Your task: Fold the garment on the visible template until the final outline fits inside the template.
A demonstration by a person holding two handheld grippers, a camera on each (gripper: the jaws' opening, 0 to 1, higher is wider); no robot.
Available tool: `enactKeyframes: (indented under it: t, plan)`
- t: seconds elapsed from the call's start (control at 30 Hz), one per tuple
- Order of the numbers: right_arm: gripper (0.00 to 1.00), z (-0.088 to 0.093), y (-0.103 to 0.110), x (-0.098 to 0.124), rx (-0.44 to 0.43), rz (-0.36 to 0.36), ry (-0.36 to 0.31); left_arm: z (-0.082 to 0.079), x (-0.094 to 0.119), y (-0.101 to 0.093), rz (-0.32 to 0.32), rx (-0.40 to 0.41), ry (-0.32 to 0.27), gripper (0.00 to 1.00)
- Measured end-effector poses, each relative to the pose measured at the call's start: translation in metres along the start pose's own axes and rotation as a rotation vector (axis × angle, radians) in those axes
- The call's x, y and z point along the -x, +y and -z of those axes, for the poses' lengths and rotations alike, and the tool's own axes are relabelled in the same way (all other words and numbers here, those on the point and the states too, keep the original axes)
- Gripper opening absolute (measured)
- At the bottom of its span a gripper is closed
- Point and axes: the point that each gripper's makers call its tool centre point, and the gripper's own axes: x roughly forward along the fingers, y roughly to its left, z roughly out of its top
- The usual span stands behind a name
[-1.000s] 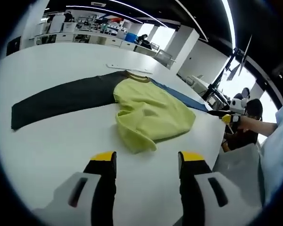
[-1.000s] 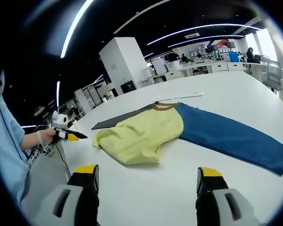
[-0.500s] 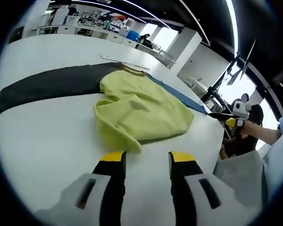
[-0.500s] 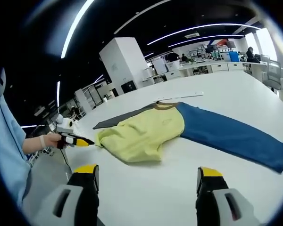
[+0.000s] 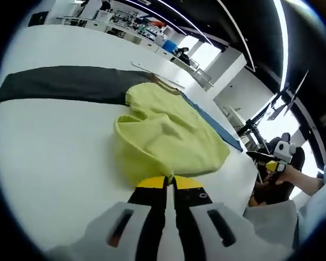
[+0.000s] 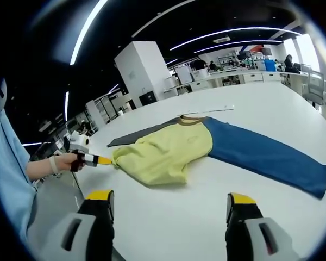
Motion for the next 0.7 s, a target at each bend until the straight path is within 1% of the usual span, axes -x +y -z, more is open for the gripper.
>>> enactKeyframes:
  t: [0.03, 0.1, 0.23, 0.33, 0.4, 0.53, 0.6, 0.7]
  plan:
    - [0.85, 0.000, 0.001, -0.001, 0.000, -0.002, -0.001, -0.001, 0.003, -0.001, 0.003, 0.004, -0.013, 0.01]
    - [0.85, 0.000, 0.003, -0.004, 0.002, -0.009, 0.002, 0.000, 0.008, -0.004, 0.014, 0.035, -0.014, 0.01]
    - [0.85, -0.001, 0.006, -0.008, 0.006, -0.019, 0.007, 0.003, 0.018, -0.004, 0.013, 0.030, -0.016, 0.01]
    - [0.85, -0.003, 0.008, -0.010, 0.011, -0.025, 0.006, 0.002, 0.028, -0.004, 0.025, 0.052, -0.025, 0.01]
    - [0.84, -0.003, 0.009, -0.012, 0.020, -0.030, 0.014, 0.002, 0.032, -0.004, 0.022, 0.046, -0.023, 0.01]
    - [0.83, -0.002, 0.010, -0.018, 0.023, -0.042, 0.020, 0.005, 0.043, -0.004, 0.018, 0.039, -0.004, 0.01]
    - [0.80, -0.002, 0.012, -0.022, 0.031, -0.045, 0.025, 0.006, 0.048, -0.005, 0.014, 0.036, 0.003, 0.01]
    - [0.79, -0.001, 0.017, -0.032, 0.029, -0.063, 0.033, 0.009, 0.057, -0.005, 0.003, 0.022, 0.030, 0.01]
